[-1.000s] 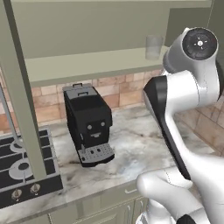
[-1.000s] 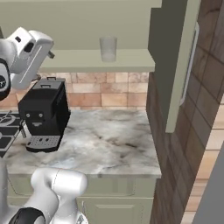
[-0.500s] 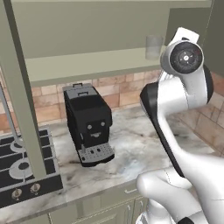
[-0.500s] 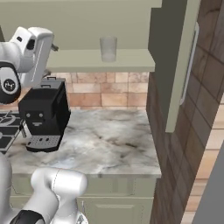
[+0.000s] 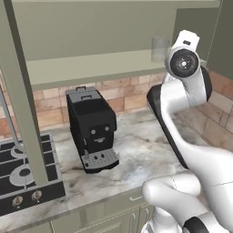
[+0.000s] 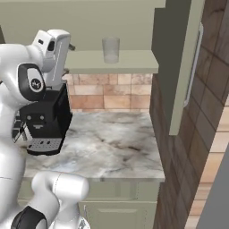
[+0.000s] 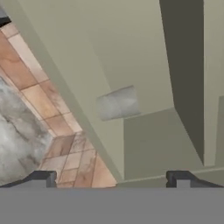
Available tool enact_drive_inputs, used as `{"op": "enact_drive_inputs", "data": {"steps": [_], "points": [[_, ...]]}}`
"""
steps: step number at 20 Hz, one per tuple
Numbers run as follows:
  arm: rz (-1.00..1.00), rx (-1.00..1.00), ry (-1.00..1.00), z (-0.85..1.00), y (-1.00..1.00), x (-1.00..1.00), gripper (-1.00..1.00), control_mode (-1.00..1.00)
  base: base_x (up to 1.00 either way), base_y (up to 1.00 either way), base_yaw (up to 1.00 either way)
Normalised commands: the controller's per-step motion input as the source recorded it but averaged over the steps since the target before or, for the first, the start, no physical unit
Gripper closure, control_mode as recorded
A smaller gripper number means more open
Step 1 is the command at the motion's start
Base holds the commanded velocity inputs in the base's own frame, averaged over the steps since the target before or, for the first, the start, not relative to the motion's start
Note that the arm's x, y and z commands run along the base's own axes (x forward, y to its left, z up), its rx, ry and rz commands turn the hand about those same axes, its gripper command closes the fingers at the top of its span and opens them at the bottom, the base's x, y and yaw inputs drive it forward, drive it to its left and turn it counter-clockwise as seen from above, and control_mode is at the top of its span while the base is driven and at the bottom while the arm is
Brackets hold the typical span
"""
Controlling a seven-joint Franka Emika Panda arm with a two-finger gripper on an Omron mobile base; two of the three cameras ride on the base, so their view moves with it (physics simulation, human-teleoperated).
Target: There is a bowl on the dining counter. Grab a lemon wedge from the fridge and place it in the bowl. Then get the liquor bottle and glass cup from the cabinet and place them next to the bowl.
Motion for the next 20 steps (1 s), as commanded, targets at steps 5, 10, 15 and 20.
{"op": "enact_drive_inputs", "data": {"steps": [5, 10, 15, 20], "points": [[-0.05, 0.00, 0.00, 0.10, -0.02, 0.38, -1.00, -1.00, 0.00, 0.00, 0.00], [-0.05, 0.00, 0.03, 0.21, -0.02, 0.40, -1.00, -1.00, 0.00, 0.00, 0.00], [-0.01, 0.00, 0.05, 0.11, -0.09, 0.48, -1.00, -1.00, 0.00, 0.00, 0.00], [0.00, 0.00, 0.02, 0.00, -0.06, 0.39, -1.00, -1.00, 0.00, 0.00, 0.00]]}}
